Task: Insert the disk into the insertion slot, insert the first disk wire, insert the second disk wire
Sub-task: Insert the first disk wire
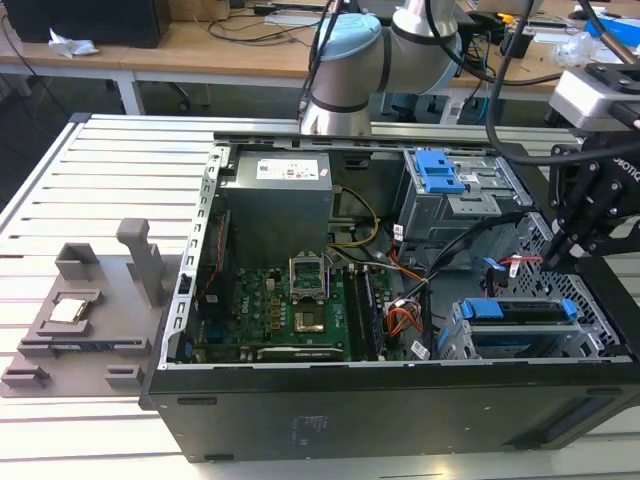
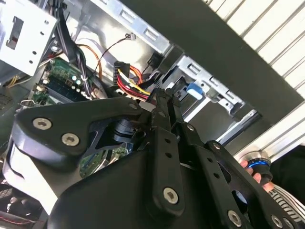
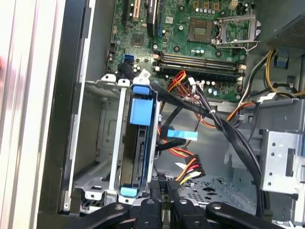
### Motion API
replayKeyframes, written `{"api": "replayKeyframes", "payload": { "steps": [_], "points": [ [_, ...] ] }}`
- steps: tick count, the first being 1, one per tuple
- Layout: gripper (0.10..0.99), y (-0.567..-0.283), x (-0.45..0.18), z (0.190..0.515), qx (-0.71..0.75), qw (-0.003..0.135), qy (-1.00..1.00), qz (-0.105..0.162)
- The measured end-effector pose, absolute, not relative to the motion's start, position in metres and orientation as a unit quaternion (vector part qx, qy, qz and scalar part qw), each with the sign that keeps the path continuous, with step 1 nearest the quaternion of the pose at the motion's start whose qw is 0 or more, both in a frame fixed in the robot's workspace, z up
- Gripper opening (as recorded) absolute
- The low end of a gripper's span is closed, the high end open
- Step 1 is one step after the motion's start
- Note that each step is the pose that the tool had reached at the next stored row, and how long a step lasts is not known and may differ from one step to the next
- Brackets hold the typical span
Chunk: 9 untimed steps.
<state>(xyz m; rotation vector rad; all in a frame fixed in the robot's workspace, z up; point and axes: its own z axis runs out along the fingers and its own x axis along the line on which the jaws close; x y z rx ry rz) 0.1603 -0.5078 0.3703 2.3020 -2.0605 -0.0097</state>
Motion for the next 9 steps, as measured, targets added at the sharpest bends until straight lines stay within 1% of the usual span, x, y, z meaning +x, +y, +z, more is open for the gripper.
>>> {"api": "replayKeyframes", "payload": {
  "steps": [9],
  "points": [
    [0.169,-0.508,0.141,0.370,0.745,0.026,-0.667,-0.003]
  ]
}}
